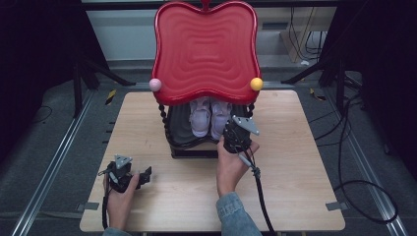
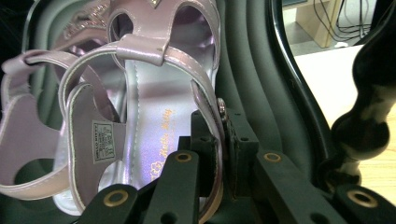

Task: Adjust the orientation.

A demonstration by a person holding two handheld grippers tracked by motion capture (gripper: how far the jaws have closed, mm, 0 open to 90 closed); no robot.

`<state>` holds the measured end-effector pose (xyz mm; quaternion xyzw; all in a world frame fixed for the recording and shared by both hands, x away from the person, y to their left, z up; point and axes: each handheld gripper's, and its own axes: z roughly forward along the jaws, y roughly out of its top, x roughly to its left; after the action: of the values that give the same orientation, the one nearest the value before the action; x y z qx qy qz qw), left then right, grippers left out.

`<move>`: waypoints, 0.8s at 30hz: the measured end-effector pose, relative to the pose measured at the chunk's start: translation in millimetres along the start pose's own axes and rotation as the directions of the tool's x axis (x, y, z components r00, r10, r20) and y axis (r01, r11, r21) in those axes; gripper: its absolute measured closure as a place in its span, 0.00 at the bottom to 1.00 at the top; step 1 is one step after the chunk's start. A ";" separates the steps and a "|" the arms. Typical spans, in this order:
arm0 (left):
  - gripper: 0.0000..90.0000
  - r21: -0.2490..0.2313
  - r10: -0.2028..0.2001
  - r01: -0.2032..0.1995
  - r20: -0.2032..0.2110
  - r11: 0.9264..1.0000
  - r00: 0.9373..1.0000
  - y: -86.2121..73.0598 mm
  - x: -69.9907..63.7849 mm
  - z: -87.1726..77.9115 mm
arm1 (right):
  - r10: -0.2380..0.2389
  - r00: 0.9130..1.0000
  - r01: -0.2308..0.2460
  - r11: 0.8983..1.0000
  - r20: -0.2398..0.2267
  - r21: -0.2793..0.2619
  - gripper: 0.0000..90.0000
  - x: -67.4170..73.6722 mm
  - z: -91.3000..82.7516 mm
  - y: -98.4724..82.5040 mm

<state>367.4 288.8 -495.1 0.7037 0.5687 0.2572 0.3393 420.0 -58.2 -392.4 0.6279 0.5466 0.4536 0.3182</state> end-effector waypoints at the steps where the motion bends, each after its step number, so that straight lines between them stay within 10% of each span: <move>1: 0.06 -0.001 0.000 0.000 0.000 1.000 1.000 0.0 0.0 -0.1 | -0.005 1.000 0.005 1.000 0.007 0.002 0.93 0.3 0.8 -0.2; 24: 0.06 -0.004 -0.006 0.006 0.012 1.000 1.000 0.3 -0.9 -0.8 | 0.021 0.999 -0.021 1.000 0.040 0.011 0.93 7.3 14.0 -1.1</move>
<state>366.8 288.0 -494.3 0.7029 0.5682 0.2531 0.3451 432.3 -49.6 -397.1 0.6445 0.5361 0.4410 0.3206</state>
